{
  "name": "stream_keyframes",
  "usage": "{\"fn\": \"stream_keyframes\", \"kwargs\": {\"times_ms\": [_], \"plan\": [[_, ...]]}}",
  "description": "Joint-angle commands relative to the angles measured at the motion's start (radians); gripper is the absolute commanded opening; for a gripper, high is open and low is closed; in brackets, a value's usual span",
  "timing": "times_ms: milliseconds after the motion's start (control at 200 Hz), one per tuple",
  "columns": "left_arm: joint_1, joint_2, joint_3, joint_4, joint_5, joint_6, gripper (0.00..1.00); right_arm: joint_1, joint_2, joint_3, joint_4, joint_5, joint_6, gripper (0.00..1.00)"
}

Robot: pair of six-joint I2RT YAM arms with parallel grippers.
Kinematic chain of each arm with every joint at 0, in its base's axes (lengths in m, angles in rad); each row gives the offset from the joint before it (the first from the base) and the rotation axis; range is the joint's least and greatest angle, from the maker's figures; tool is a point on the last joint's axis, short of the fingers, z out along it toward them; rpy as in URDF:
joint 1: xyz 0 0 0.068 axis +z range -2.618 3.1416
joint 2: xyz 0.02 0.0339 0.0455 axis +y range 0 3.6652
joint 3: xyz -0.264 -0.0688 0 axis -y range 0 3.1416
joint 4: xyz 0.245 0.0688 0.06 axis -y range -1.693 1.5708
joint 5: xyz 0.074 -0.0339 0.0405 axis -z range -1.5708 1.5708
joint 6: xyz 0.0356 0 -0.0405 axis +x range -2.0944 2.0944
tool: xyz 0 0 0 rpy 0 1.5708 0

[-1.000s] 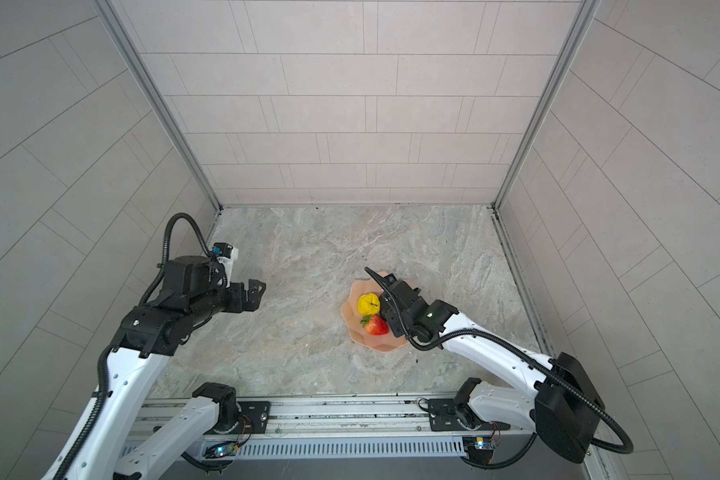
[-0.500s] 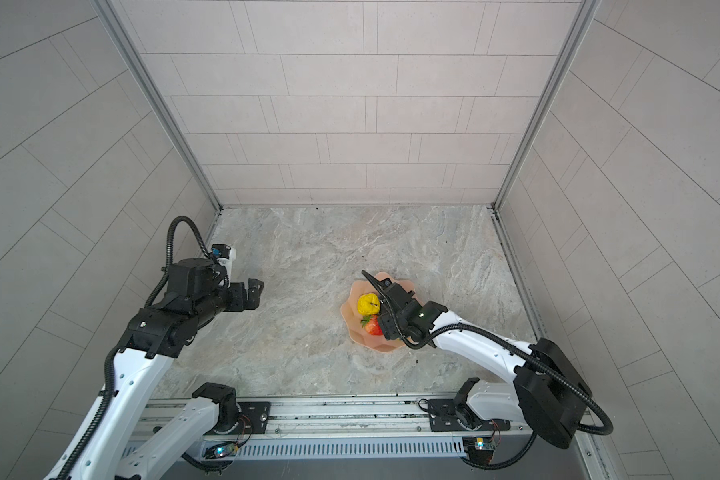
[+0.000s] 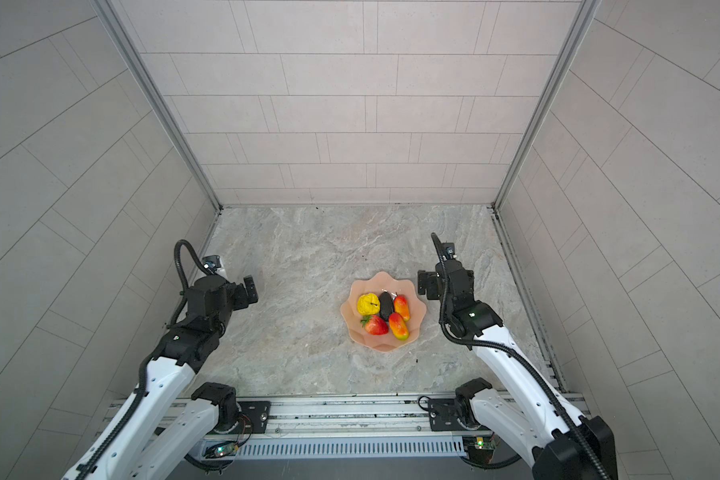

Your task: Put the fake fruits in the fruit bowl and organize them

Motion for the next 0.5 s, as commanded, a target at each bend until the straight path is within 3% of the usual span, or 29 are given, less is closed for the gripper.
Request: {"fn": "stream_keyframes", "kwargs": {"times_ms": [0,115,280,375,430,495], "plan": [[0.002,0.079,-0.125,0.361,-0.181,0.024,1.00,-0.047,0.040,-0.148,0.314,0.171,-0.074,0.99],[0.002,0.193,-0.211,0.582,-0.247,0.115,1.00,-0.057,0.151,-0.287,0.646,0.256,-0.193,1.00],[0.028,0.355,-0.203,0.695,-0.166,0.177,1.00,-0.079,0.375,-0.299,0.870,0.295,-0.250,1.00],[0.066,0.471,-0.204,0.784,-0.091,0.175,1.00,-0.153,0.450,-0.272,0.934,0.134,-0.208,1.00],[0.076,0.523,-0.175,0.799,-0.098,0.165,1.00,-0.181,0.525,-0.239,0.921,0.118,-0.173,1.00],[0.111,0.580,-0.167,0.874,-0.020,0.160,1.00,-0.202,0.618,-0.258,1.060,0.065,-0.203,1.00]]}}
